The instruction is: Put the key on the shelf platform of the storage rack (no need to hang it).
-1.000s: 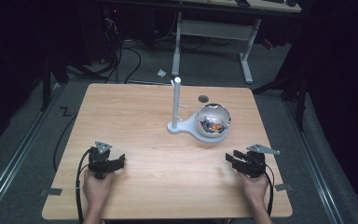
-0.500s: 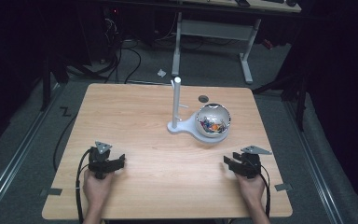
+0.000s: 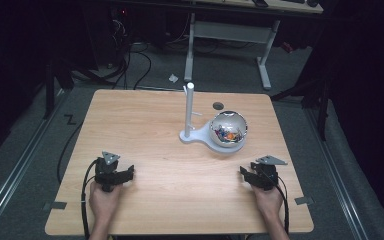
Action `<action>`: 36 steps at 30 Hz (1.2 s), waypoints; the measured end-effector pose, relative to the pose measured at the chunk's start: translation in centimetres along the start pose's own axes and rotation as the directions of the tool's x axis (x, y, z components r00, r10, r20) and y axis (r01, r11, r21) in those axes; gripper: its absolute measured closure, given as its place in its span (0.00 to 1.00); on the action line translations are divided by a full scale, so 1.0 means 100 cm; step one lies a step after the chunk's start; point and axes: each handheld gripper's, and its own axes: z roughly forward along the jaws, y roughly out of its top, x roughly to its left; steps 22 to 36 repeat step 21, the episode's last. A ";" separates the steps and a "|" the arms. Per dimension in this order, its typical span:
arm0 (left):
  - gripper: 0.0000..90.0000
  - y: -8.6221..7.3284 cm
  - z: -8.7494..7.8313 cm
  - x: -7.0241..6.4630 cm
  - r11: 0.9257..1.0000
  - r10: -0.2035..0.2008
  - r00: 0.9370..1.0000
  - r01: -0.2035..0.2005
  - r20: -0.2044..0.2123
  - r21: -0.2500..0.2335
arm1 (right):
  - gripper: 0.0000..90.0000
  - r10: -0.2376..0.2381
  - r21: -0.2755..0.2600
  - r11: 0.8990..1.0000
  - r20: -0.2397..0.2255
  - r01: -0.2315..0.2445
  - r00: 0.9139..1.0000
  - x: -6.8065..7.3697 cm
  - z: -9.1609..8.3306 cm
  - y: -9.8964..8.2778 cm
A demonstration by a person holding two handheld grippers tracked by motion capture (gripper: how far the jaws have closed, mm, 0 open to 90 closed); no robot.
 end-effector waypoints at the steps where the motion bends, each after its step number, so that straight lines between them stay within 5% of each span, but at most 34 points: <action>1: 0.24 0.000 0.000 0.000 1.000 0.000 1.000 0.000 0.000 0.000 | 0.52 -0.007 0.001 1.000 0.005 0.007 1.000 0.000 0.000 0.000; 5: 0.24 0.000 0.000 0.000 1.000 -0.001 1.000 0.001 0.001 0.000 | 0.48 -0.049 0.011 0.999 0.028 0.049 0.998 0.005 0.002 0.000; 36: 0.24 0.000 0.000 0.000 1.000 -0.001 1.000 0.001 0.003 -0.001 | 0.43 -0.043 0.017 0.999 0.030 0.043 0.999 0.005 0.002 0.000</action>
